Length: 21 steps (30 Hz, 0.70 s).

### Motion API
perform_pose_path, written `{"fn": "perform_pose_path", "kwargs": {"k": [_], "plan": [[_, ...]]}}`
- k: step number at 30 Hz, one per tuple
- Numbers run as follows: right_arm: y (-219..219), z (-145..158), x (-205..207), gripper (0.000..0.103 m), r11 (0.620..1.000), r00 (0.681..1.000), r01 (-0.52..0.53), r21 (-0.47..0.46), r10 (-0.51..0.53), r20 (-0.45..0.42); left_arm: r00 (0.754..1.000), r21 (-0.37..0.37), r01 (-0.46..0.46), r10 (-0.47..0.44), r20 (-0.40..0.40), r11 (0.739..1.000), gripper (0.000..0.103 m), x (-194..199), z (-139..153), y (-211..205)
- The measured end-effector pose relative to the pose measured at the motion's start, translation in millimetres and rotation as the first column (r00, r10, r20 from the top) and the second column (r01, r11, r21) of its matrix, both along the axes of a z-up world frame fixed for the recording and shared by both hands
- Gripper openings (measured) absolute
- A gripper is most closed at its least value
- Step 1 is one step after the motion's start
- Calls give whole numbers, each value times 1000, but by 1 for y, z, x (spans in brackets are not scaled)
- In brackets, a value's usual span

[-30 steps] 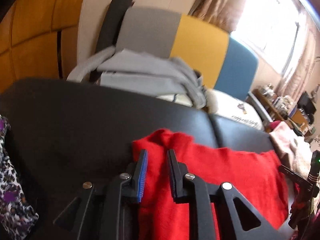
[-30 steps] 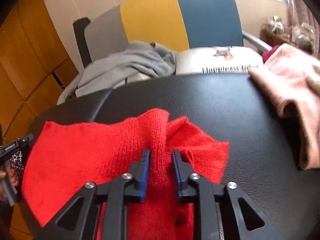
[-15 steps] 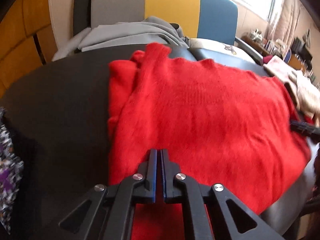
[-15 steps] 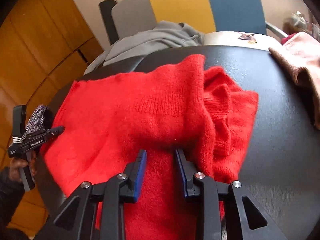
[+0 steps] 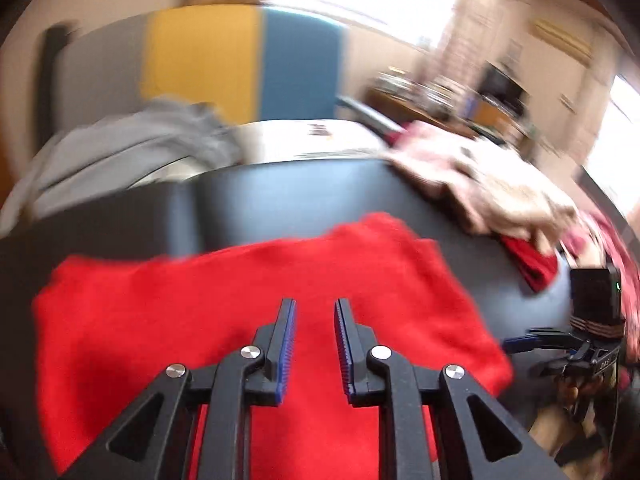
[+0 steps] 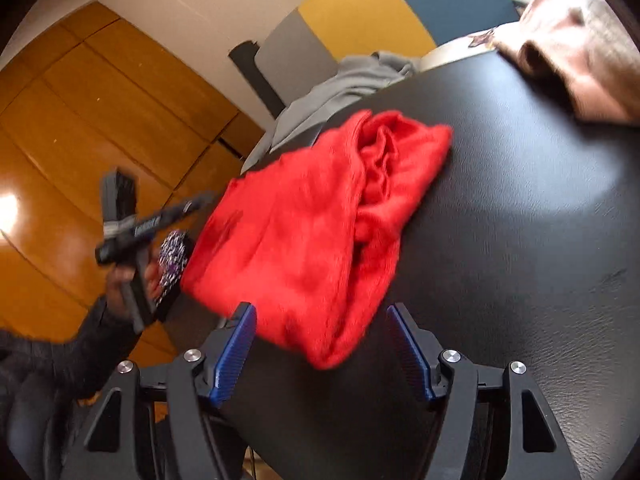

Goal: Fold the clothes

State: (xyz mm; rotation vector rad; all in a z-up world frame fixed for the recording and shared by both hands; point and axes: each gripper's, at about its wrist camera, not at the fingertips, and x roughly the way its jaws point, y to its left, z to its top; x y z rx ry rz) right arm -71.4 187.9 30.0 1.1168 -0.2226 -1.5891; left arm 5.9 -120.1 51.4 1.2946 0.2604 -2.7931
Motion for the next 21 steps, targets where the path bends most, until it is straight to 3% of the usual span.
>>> {"fn": "perform_pose_path", "kwargs": {"k": [4,10,11,13,16,17,19,21], "plan": [[-17,-10,-9,69,997,996,-81,-16,81,21,987,9,158,-158,-13,987,19,-52,4,45],[-39,-10,-11,70,953,953,-283,-111,293,78,980,37,194,-195,31,980,19,-86,-20,45],[-45,-12,-11,70,935,932,-330,-132,345,112,976,35,209,-211,53,977,19,-89,-25,48],[-59,-18,-4,79,870,851,-468,-152,491,186,967,38,236,-238,88,971,19,-94,-34,53],[-63,-20,14,79,760,735,-646,-70,644,214,957,52,264,-268,107,963,19,-91,-35,64],[-62,-20,17,78,735,709,-677,-39,666,230,957,51,263,-268,109,963,19,-88,-36,68],[-56,-20,18,76,716,692,-698,13,670,269,961,28,255,-257,103,967,19,-82,-37,77],[-50,-17,16,75,742,724,-669,49,636,266,971,3,227,-226,82,974,19,-78,-37,82]]}}
